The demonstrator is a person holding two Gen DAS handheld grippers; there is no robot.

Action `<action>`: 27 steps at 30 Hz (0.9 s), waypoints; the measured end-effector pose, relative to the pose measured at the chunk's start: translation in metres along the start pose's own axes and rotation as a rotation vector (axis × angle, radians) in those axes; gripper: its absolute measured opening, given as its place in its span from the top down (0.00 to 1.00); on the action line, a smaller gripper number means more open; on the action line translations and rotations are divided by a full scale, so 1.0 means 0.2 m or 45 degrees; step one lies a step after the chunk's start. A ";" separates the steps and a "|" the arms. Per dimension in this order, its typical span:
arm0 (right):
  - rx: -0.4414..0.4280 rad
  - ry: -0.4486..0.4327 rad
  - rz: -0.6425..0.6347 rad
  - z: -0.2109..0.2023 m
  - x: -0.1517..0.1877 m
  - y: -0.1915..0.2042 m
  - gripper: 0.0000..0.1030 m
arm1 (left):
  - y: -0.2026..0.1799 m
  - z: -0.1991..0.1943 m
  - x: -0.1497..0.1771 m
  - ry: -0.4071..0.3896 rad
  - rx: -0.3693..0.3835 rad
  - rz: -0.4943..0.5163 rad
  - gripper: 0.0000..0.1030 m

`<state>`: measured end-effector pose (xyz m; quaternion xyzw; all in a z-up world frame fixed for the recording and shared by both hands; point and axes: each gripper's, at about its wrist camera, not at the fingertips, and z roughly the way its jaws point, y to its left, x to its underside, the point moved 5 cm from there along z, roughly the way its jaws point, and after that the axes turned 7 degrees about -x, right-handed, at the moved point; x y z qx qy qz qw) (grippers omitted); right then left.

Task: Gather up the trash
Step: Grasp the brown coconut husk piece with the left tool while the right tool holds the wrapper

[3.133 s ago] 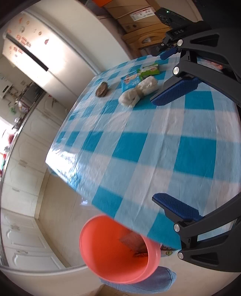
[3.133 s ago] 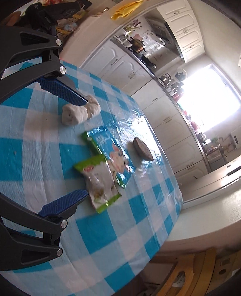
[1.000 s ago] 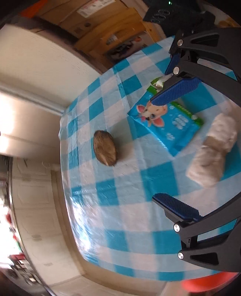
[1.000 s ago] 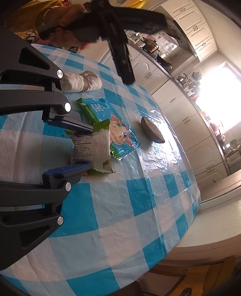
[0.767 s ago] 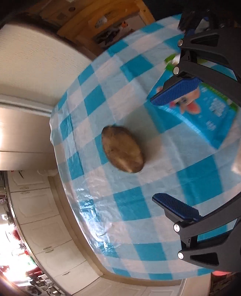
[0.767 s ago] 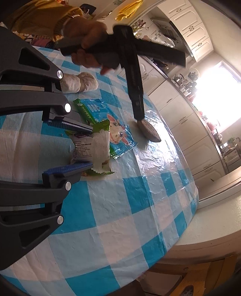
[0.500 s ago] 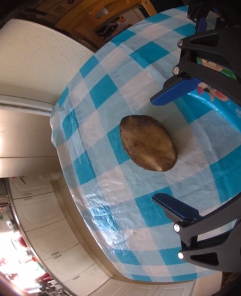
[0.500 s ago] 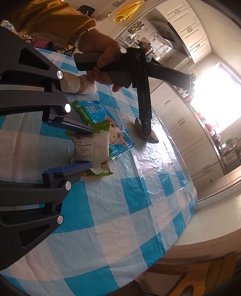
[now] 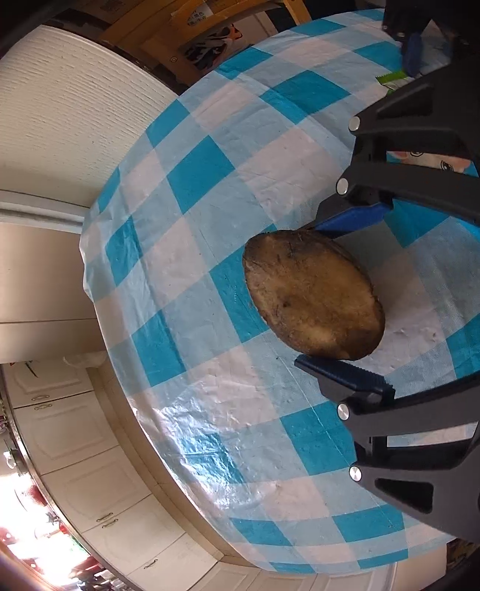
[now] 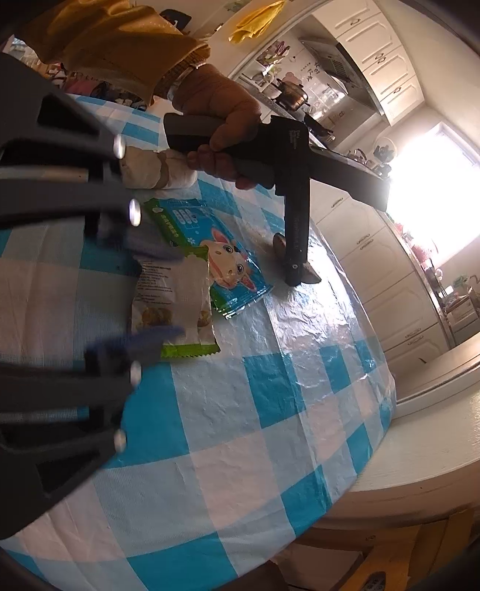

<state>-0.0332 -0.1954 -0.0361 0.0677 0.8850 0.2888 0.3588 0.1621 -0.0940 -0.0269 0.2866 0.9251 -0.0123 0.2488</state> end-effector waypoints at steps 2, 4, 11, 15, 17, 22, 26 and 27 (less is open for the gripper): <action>0.006 -0.014 -0.018 -0.01 0.00 0.01 0.32 | 0.01 -0.01 0.01 0.000 -0.010 -0.018 0.40; 0.025 -0.001 -0.027 0.00 0.00 0.02 0.22 | 0.02 -0.04 0.03 -0.013 -0.009 -0.044 0.40; 0.135 0.055 -0.100 0.05 0.00 0.04 0.17 | 0.14 -0.30 0.16 -0.136 -0.042 -0.188 0.40; 0.258 0.105 -0.220 0.11 0.00 0.10 0.15 | 0.22 -0.47 0.33 -0.195 -0.044 -0.288 0.40; 0.319 0.135 -0.279 0.14 -0.01 0.12 0.15 | 0.27 -0.53 0.44 -0.205 -0.026 -0.350 0.40; 0.434 0.221 -0.370 0.24 -0.01 0.12 0.14 | 0.36 -0.63 0.68 -0.209 -0.001 -0.458 0.41; 0.478 0.200 -0.390 0.23 0.00 0.12 0.31 | 0.42 -0.74 0.85 -0.265 -0.017 -0.502 0.43; 0.481 0.192 -0.388 0.23 0.00 0.11 0.35 | 0.43 -0.76 0.88 -0.275 -0.007 -0.518 0.43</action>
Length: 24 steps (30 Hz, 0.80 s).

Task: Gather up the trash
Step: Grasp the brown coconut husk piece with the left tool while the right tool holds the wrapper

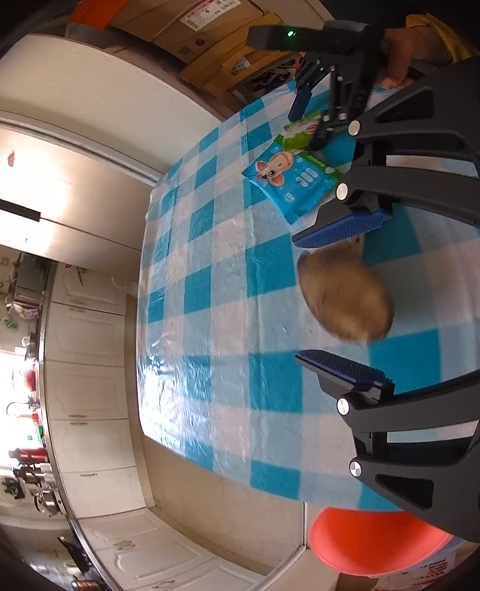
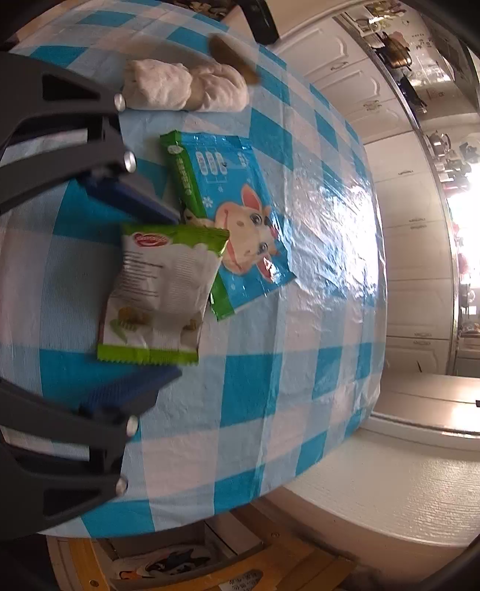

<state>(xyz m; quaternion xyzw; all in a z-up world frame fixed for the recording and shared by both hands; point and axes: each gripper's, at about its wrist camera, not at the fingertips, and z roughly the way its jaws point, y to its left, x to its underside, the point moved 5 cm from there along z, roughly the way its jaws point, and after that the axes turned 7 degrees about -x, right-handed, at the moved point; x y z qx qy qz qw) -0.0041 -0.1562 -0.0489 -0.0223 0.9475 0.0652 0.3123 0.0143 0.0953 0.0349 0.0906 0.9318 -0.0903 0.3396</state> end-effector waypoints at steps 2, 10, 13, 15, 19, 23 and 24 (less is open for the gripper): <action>-0.018 -0.006 0.011 -0.01 0.00 -0.02 0.38 | 0.04 -0.05 0.03 -0.016 0.029 -0.035 0.43; -0.057 -0.036 0.026 -0.06 0.02 0.00 0.64 | 0.05 -0.06 0.12 0.023 0.141 -0.057 0.43; -0.065 -0.041 0.041 -0.07 0.03 0.01 0.64 | 0.04 -0.05 0.13 0.004 0.110 -0.032 0.37; -0.099 -0.043 0.078 -0.09 0.04 0.00 0.64 | 0.04 -0.04 0.15 0.006 0.105 -0.016 0.31; -0.160 -0.045 0.145 -0.12 0.06 -0.03 0.64 | 0.06 0.04 0.19 0.035 0.055 0.042 0.26; -0.206 -0.050 0.188 -0.16 0.07 -0.03 0.64 | 0.02 0.11 0.21 0.075 0.111 0.097 0.26; -0.209 -0.053 0.193 -0.17 0.07 -0.03 0.64 | 0.00 0.12 0.21 0.078 0.122 0.113 0.25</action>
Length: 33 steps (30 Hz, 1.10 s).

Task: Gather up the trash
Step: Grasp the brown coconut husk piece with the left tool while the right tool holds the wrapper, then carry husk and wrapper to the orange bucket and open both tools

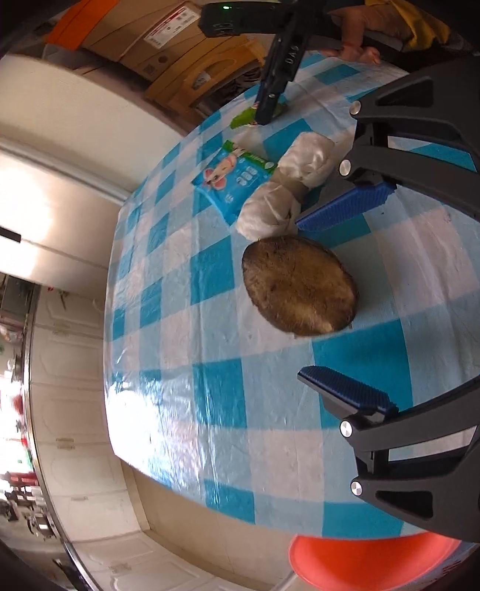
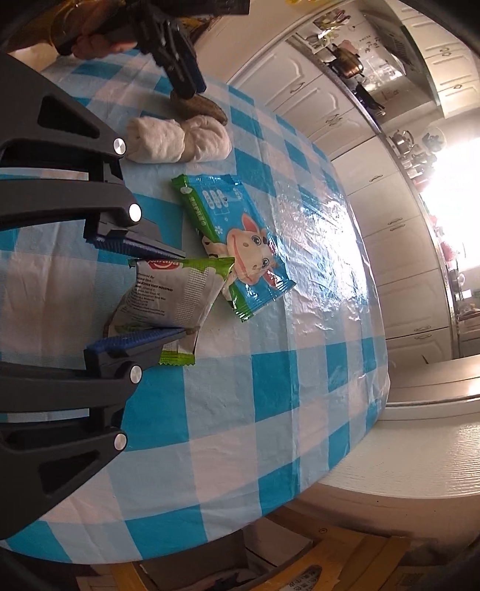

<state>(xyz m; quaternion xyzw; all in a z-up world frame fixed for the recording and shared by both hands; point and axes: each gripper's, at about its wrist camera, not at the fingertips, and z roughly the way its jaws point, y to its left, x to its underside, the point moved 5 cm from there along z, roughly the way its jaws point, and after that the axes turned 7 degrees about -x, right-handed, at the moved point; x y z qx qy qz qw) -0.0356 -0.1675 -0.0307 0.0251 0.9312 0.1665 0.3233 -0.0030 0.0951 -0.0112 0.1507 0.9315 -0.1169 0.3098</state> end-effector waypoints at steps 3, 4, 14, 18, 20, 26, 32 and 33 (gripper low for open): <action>-0.012 -0.004 0.002 -0.02 0.01 0.01 0.64 | -0.03 0.05 0.00 0.019 0.008 0.039 0.25; -0.015 -0.005 0.003 -0.03 0.01 0.02 0.64 | -0.04 0.05 -0.01 0.014 0.007 0.039 0.25; -0.091 -0.031 0.021 -0.08 -0.02 0.09 0.64 | -0.04 0.07 -0.04 0.009 -0.004 -0.021 0.41; -0.153 -0.037 0.009 -0.09 -0.04 0.16 0.64 | -0.02 0.05 -0.02 0.002 -0.004 -0.058 0.41; -0.180 -0.035 -0.012 -0.08 -0.06 0.22 0.64 | 0.00 0.04 -0.01 -0.001 -0.002 -0.094 0.41; -0.265 -0.006 -0.102 -0.02 -0.12 0.43 0.64 | 0.13 -0.08 0.00 -0.060 -0.004 -0.212 0.41; -0.379 0.031 -0.215 0.05 -0.18 0.73 0.64 | 0.41 -0.26 0.06 -0.136 -0.088 -0.373 0.41; -0.410 0.043 -0.241 0.07 -0.19 0.80 0.64 | 0.46 -0.29 0.08 -0.147 -0.115 -0.396 0.41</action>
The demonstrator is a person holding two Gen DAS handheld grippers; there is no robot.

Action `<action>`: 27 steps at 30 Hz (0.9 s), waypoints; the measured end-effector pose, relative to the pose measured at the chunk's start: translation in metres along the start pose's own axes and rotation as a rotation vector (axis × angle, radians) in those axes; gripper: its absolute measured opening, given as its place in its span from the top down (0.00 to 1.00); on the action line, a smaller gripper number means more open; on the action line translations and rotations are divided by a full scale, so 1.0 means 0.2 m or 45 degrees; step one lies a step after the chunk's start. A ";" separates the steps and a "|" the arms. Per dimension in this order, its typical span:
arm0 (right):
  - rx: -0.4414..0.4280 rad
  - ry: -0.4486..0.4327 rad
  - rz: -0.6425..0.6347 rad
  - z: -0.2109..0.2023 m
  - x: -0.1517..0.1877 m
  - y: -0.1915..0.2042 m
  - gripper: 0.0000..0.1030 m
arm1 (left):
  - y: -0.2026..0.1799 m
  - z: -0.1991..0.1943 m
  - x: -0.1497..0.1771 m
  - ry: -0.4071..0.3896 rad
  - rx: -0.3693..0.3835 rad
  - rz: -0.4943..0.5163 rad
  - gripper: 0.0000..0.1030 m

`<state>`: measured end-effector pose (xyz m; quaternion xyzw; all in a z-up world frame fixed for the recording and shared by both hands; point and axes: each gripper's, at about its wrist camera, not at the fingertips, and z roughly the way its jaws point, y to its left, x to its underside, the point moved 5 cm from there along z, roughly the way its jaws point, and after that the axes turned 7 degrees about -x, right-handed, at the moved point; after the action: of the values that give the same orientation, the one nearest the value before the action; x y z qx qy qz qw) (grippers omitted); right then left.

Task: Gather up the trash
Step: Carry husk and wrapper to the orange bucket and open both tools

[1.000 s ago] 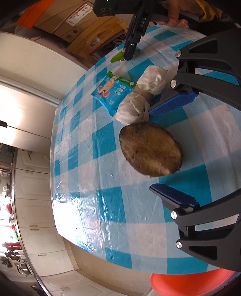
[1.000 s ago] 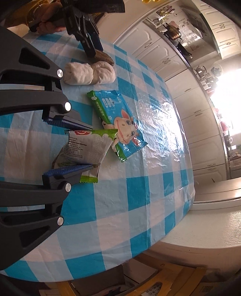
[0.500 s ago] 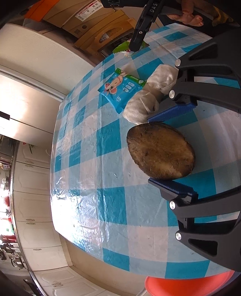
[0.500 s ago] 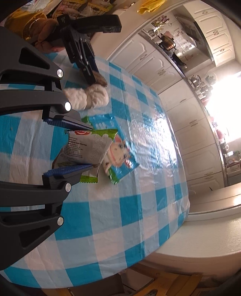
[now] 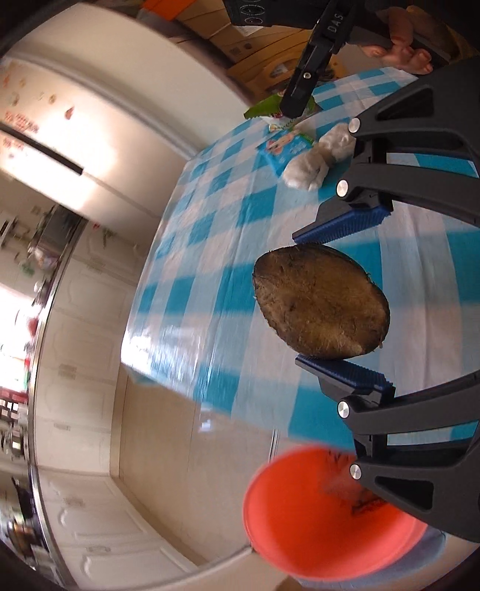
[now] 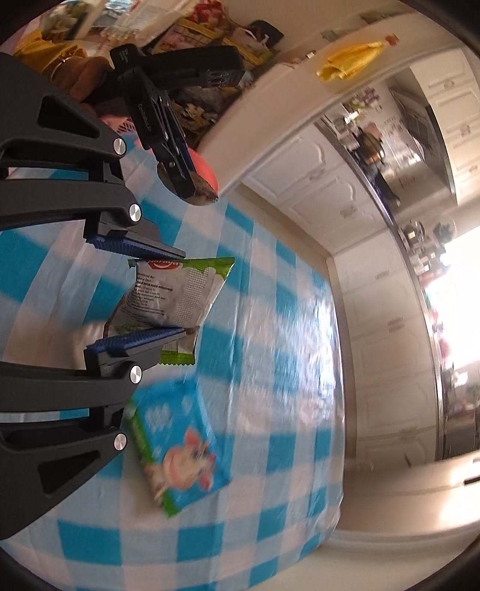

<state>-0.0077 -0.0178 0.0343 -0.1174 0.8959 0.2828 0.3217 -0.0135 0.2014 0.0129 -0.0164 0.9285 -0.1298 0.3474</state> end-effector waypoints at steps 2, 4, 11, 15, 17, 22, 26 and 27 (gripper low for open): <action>-0.052 0.025 -0.045 0.08 -0.04 0.11 0.64 | 0.13 -0.05 -0.01 -0.022 -0.054 -0.054 0.41; -0.105 0.052 -0.092 0.16 -0.08 0.23 0.64 | 0.28 -0.09 -0.01 -0.045 -0.120 -0.115 0.41; -0.310 0.195 -0.265 0.53 -0.13 0.69 0.64 | 0.72 -0.13 0.05 -0.051 -0.307 -0.329 0.41; -0.379 0.276 -0.332 0.72 -0.10 0.87 0.64 | 0.90 -0.12 0.11 -0.024 -0.368 -0.416 0.41; -0.401 0.322 -0.342 0.83 -0.09 0.94 0.64 | 0.95 -0.10 0.13 -0.005 -0.378 -0.447 0.41; -0.418 0.399 -0.342 1.02 -0.04 1.00 0.58 | 1.05 -0.03 0.18 0.041 -0.406 -0.484 0.41; -0.424 0.398 -0.255 1.07 -0.02 0.96 0.38 | 1.09 -0.01 0.17 0.019 -0.437 -0.491 0.31; -0.432 0.382 -0.226 1.06 -0.03 0.94 0.27 | 1.09 -0.01 0.17 0.009 -0.453 -0.486 0.20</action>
<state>0.0309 0.2589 -0.0146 -0.2889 0.8595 0.3792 0.1843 -0.0285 0.4086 -0.0623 -0.2516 0.9181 -0.0276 0.3051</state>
